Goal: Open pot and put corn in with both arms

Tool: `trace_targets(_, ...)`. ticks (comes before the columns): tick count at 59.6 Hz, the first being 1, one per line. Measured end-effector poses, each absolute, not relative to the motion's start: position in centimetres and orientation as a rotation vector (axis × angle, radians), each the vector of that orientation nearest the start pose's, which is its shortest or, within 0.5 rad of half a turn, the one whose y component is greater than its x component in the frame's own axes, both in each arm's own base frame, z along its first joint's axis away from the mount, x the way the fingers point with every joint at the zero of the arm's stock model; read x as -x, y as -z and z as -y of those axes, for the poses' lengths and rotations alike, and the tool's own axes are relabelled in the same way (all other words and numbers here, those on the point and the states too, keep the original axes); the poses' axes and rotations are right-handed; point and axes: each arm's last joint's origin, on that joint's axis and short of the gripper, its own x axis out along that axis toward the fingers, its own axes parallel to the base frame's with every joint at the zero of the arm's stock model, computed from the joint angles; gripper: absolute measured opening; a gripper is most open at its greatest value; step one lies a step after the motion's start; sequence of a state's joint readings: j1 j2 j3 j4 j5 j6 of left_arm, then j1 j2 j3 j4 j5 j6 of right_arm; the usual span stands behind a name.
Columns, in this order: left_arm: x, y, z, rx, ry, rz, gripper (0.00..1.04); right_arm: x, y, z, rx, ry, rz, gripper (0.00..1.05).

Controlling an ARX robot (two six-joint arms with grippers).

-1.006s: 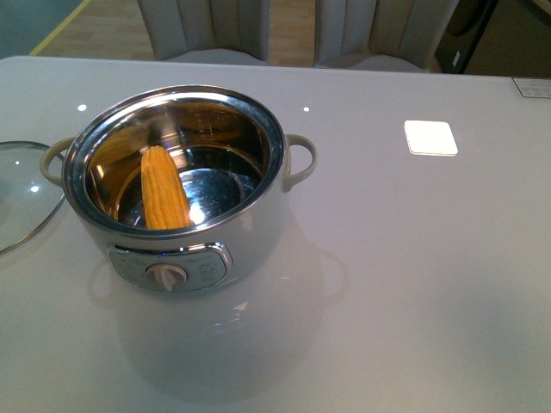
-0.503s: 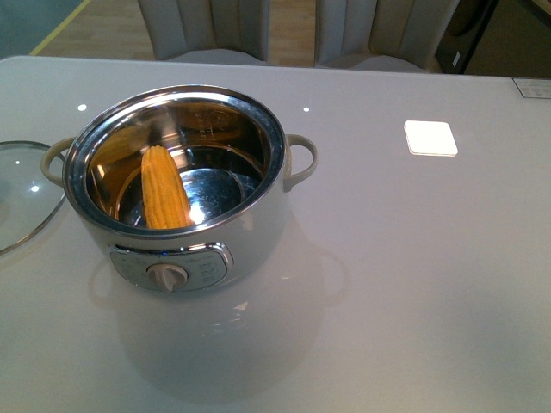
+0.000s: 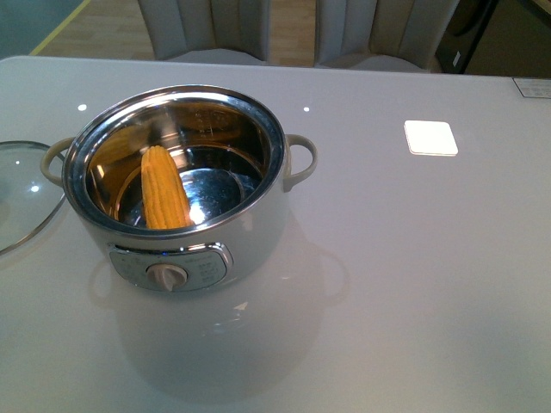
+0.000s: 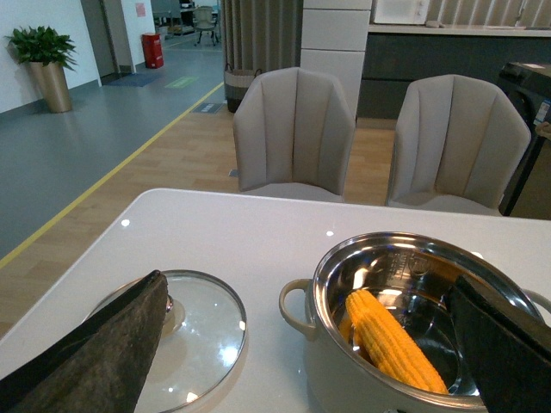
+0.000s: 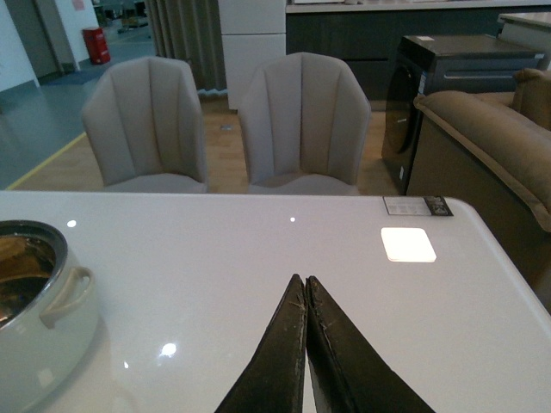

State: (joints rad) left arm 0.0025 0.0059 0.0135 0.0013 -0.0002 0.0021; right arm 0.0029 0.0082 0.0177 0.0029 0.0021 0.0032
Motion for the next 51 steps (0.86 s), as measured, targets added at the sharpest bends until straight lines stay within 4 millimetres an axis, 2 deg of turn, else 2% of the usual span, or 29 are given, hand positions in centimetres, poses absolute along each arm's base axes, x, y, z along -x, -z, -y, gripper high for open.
trace_targets(5,-9.72,-16.78,-0.02,-0.002,-0.003,0.009,0.98,-9.71,-16.91,-0.02,-0.003,-0.001,0.012,0.02)
trace_targets(7,-9.72,-16.78,-0.02,-0.002,-0.003,0.009,0.98,-9.7,-16.92,-0.02,-0.003,-0.001,0.013,0.07)
trace_targets(11,-9.72,-16.78,-0.02,-0.002,-0.003,0.009,0.98,-9.7,-16.92,-0.02,-0.003,-0.001,0.012,0.21)
trace_targets(36,-9.72,-16.78,-0.02,-0.002,-0.003,0.009,0.98,-9.7,-16.92,-0.02,-0.003,-0.001,0.013,0.94)
trace_targets(38,-9.72,-16.78,-0.02,-0.002,-0.003,0.009,0.98,-9.7,-16.92,-0.02,-0.003,-0.001,0.013,0.97)
trace_targets(51,-9.72,-16.78,-0.02,-0.002,-0.003,0.009,0.98,-9.7,-16.92,-0.02,-0.003,-0.001,0.013,0.96)
